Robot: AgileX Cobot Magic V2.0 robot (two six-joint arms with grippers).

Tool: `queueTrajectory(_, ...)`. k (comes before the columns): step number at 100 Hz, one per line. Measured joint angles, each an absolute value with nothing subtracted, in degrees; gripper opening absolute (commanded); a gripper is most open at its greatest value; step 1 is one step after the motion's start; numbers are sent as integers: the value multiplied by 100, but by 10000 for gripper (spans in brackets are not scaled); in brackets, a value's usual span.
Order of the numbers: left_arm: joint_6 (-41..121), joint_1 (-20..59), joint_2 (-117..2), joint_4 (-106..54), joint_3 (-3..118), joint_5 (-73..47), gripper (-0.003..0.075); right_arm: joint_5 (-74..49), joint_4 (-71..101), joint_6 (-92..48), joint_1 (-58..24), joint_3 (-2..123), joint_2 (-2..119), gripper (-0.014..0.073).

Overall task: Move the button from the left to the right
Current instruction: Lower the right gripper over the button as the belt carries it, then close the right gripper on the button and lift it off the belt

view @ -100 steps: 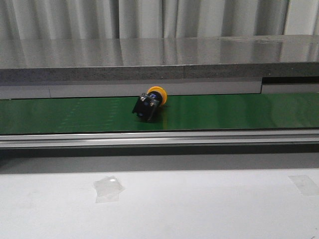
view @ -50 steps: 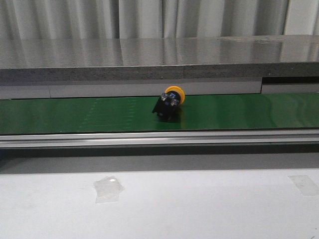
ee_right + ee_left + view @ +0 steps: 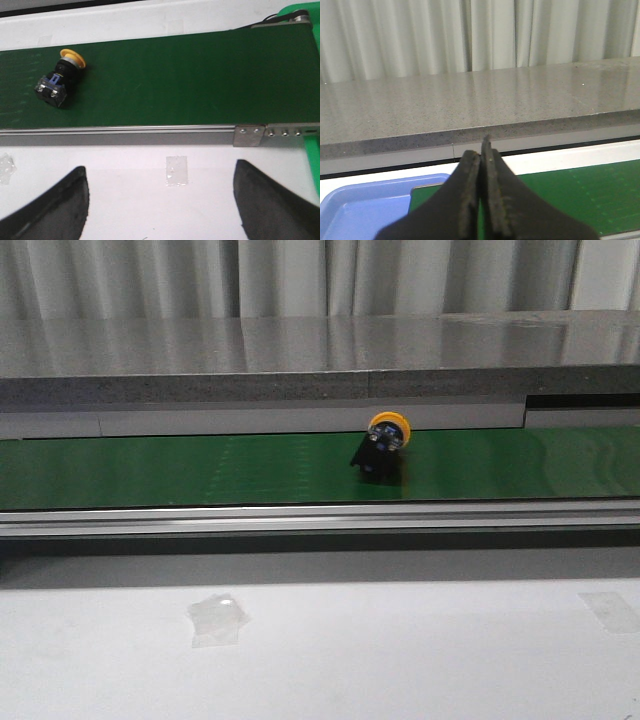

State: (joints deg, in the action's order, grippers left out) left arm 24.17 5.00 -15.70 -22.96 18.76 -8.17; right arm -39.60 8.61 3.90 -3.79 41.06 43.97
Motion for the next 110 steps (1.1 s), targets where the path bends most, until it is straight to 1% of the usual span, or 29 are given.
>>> queueTrajectory(61, 2417, 500, -1570, -2296, 1876, -817, -20, -3767, 1244, 379, -418, 5833, 7596, 594)
queueTrajectory(110, 2417, 500, -1570, -2296, 1876, -817, -20, -3447, 1583, 339, -948, 6590, 9064, 594)
